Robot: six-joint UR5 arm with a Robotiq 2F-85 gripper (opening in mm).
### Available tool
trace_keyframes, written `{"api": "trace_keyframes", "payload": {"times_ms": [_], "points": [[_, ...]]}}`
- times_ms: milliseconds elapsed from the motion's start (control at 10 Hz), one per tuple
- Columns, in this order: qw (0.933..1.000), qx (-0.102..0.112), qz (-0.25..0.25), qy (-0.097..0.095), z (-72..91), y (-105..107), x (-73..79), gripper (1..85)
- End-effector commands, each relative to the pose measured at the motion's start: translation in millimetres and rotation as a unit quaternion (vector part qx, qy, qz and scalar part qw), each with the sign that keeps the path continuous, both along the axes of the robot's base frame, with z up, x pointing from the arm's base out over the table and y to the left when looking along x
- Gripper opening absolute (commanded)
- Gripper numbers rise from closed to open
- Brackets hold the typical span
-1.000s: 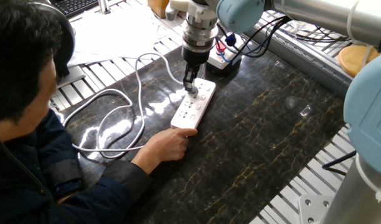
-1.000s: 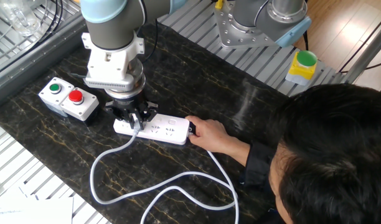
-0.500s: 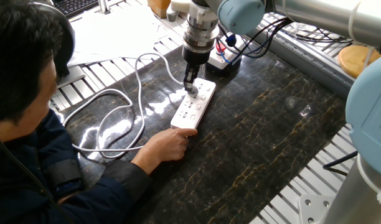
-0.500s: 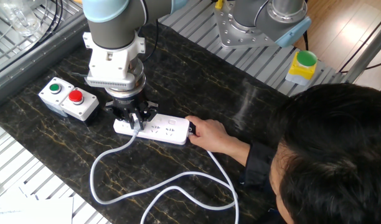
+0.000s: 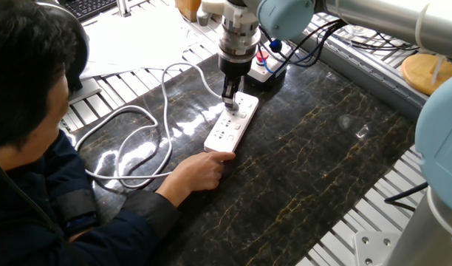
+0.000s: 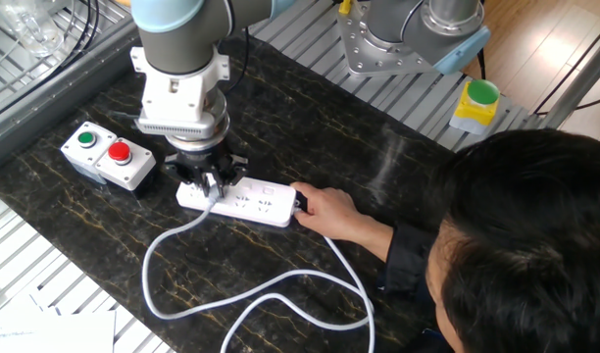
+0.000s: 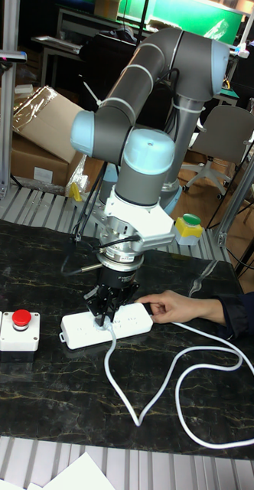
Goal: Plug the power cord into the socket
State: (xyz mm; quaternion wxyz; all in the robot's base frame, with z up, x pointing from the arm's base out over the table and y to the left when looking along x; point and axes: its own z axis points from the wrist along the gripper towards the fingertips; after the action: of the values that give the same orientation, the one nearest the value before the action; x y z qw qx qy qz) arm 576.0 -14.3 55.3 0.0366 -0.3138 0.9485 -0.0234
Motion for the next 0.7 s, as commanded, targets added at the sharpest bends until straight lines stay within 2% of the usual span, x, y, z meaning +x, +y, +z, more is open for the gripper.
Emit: {"api": "trace_keyframes", "payload": {"times_ms": [0, 200, 300, 600], "points": [[1.0000, 0.002, -0.001, -0.006, -0.1, 6.2, 2.4, 17.3], [1.0000, 0.006, 0.001, -0.007, -1.7, 8.4, 3.3, 21.3], [1.0000, 0.007, 0.003, -0.006, -1.5, 7.9, 2.8, 20.7], [0.9998, 0.007, 0.017, 0.003, 1.7, 0.7, -1.6, 25.3]]}}
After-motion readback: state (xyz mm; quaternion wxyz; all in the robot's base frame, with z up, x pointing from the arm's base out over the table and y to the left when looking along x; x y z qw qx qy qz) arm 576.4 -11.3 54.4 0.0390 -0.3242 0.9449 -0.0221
